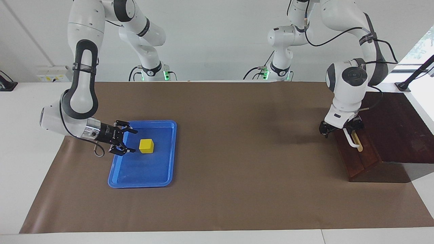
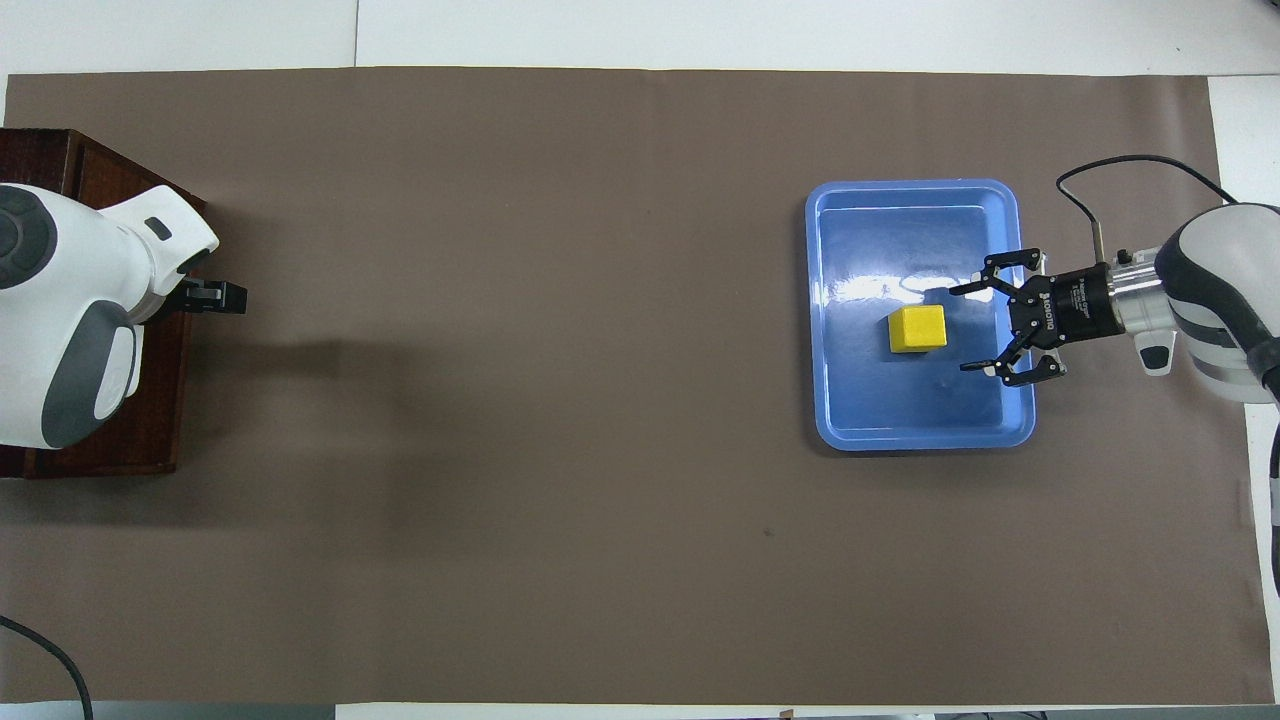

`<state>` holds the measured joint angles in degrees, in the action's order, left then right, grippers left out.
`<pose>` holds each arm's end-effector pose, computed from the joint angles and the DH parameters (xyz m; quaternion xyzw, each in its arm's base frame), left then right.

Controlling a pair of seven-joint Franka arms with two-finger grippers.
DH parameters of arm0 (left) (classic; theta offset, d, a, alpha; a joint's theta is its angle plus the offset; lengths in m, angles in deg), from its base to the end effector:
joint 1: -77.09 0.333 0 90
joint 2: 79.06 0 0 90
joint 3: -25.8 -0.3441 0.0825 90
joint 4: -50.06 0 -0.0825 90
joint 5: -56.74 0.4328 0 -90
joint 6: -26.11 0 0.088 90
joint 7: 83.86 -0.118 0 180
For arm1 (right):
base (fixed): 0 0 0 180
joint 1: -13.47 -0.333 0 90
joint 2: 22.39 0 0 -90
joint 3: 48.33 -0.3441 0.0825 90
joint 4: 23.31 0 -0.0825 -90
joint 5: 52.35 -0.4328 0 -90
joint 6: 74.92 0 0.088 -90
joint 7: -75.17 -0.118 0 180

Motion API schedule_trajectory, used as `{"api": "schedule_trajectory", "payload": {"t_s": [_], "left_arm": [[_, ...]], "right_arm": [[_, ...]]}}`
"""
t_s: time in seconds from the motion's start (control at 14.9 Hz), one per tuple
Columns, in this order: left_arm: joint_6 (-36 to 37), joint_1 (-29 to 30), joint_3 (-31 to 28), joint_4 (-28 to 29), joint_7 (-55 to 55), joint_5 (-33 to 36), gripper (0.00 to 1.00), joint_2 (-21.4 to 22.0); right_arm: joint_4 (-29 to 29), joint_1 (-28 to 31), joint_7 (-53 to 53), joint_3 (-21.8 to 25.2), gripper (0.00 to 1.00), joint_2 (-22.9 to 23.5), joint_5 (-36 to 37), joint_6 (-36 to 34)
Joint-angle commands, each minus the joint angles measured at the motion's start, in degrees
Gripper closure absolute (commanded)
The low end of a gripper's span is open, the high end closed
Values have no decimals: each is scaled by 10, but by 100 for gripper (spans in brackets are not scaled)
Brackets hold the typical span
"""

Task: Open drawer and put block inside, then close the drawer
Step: 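Pull the drawer open with the left gripper while the right gripper grasps the block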

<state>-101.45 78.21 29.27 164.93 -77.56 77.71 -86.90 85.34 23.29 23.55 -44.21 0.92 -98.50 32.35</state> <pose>0.6366 -0.0110 0.3903 -0.9861 0.0703 -0.0529 0.1412 0.6338 -0.0912 0.2630 -0.6553 0.6523 0.2898 0.2471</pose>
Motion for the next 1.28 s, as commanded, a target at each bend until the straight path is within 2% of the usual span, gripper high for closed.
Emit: {"api": "schedule_trajectory", "payload": {"t_s": [0.0,0.4,0.6,0.87,1.07,1.21], "left_arm": [[-16,-32,-4,10,5,9,0,-2],[6,-89,1,4,72,2,0,-2],[12,-96,16,2,92,-30,0,-3],[20,-103,34,1,120,-31,0,-2],[24,-103,44,-3,123,-41,0,-2],[28,-103,48,-4,127,-43,0,-2]], "right_arm": [[16,-4,13,-3,0,-5,-19,31],[38,-22,18,-3,0,-3,-39,73],[45,-28,20,-4,0,-3,-40,86],[68,-28,48,-3,1,-7,-61,94],[79,-28,58,-4,5,-8,-63,109],[80,-28,62,-4,12,-9,-63,109]]}}
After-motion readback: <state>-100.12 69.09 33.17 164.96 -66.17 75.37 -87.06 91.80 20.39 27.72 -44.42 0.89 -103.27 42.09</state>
